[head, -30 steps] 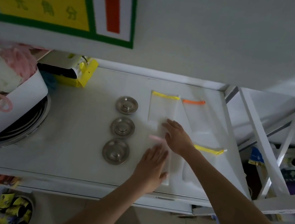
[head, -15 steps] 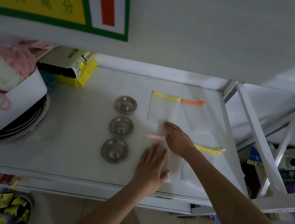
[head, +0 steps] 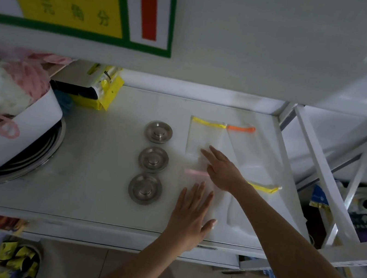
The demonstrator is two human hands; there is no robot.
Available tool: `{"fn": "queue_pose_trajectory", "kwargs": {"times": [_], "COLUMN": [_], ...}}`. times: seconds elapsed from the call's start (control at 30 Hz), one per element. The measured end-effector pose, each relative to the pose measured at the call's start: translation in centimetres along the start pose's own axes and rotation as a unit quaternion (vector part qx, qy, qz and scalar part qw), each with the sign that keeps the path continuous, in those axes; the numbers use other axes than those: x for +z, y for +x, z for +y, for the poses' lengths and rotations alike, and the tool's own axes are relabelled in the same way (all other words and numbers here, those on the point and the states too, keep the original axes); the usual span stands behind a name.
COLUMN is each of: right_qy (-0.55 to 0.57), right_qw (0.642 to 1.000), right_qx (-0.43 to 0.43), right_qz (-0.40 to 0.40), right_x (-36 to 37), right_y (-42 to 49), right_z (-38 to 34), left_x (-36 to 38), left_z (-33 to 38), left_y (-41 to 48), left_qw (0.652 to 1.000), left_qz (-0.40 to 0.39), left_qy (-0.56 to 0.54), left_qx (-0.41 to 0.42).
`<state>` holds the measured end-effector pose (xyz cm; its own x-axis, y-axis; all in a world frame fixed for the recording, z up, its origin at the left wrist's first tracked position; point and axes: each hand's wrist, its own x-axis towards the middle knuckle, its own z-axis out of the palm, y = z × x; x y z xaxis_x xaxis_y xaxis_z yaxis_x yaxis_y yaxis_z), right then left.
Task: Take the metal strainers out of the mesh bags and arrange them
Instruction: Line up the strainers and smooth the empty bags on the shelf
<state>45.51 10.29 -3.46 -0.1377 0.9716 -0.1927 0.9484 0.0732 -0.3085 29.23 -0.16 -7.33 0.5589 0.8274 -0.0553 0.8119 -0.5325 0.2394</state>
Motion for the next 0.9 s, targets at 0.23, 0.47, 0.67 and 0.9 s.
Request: {"fn": "queue_pose_trajectory", "kwargs": {"times": [0.23, 0.47, 0.67, 0.9], "right_qy": [-0.063, -0.063, 0.023, 0.047], "right_qw": [0.997, 0.996, 0.997, 0.988], "right_qx": [-0.033, -0.05, 0.038, 0.141], "right_qz": [-0.038, -0.047, 0.069, 0.039], "right_x": [0.5, 1.9, -1.7, -3.7], "right_y": [0.9, 0.7, -1.2, -2.9], "right_z": [0.4, 1.5, 2.4, 8.4], "left_x": [0.4, 0.2, -0.7, -0.8], "left_z": [-0.5, -0.6, 0.7, 7.9], "left_y": [0.0, 1.0, 0.8, 1.6], "left_qw": [1.0, 0.999, 1.0, 0.983], "left_qz": [0.002, -0.038, -0.001, -0.039], "left_qy": [-0.001, -0.002, -0.001, -0.07], "left_qx": [-0.009, -0.019, 0.007, 0.165]}}
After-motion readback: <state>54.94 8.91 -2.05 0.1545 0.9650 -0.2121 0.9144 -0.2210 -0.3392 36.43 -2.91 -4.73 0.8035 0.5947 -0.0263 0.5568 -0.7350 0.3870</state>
